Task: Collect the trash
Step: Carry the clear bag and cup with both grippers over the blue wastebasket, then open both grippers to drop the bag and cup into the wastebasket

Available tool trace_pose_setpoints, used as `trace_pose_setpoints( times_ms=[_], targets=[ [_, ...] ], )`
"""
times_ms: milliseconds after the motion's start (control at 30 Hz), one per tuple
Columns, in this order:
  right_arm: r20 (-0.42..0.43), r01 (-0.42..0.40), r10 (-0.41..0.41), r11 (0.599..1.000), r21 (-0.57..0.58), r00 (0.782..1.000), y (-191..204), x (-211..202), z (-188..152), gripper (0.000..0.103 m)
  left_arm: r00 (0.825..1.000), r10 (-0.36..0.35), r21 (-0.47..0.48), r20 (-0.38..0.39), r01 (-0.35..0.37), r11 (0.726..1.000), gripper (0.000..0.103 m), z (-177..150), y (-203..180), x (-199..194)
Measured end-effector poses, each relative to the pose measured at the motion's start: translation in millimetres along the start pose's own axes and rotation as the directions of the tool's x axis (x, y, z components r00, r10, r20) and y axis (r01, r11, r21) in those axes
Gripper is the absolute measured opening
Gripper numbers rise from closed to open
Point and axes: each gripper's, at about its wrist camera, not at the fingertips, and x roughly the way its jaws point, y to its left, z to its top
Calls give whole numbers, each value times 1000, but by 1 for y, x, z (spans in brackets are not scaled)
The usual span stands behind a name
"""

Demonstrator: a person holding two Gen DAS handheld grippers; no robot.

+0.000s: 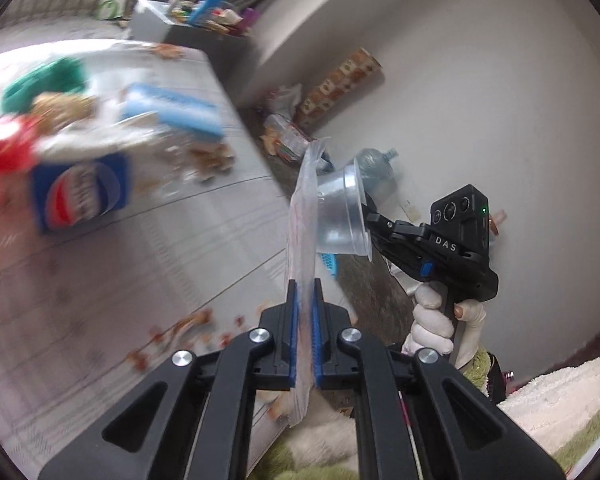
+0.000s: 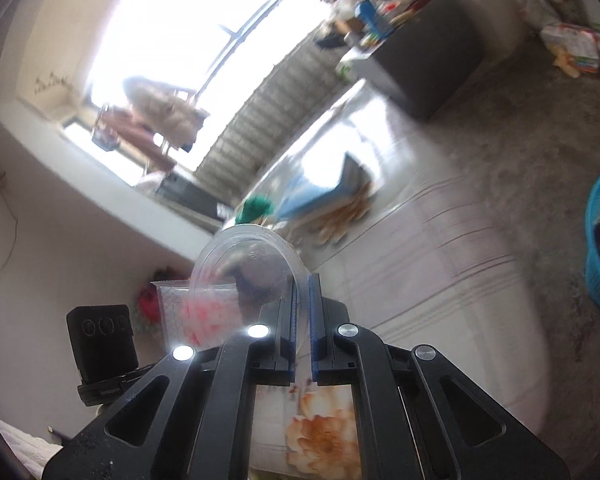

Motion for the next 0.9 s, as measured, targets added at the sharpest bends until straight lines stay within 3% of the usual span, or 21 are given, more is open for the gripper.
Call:
trace_pose_setpoints(
  times_ms=[133,233,300,400,533,600,700,767,833,900],
  targets=[
    [145,75,-86,994,83,986,-41,-55,12,4,997,-32,121,-70,41,992,5,42,-43,55],
    [248,152,-192,973,174,949,-79,-100,17,4,991,-27,220,-134,56,974,5,70,-77,105],
    [294,224,-294,942,249,909,-106,-124,19,4,982,-17,275,-186,69,959,5,89,-101,148],
    [308,348,-471,858,378,827,-158,-151,18,4,966,18,322,-257,68,944,5,111,-125,210],
    [261,372,-569,756,539,780,-228,-156,11,4,929,173,453,-327,-6,891,5,127,-143,315],
    [217,374,-600,700,608,770,-264,-150,6,4,911,220,507,-348,-14,862,5,128,-146,361],
    [168,381,-628,639,668,760,-297,-131,7,4,891,258,523,-374,-27,852,5,131,-141,422],
    [152,367,-627,617,696,764,-314,-120,14,4,883,265,514,-387,-33,857,5,139,-141,467],
    [135,374,-646,586,719,751,-333,-115,18,4,883,267,505,-386,-40,862,5,139,-145,493],
    [133,343,-630,575,743,765,-354,-108,24,6,888,247,484,-388,-32,875,6,139,-145,516]
  ],
)
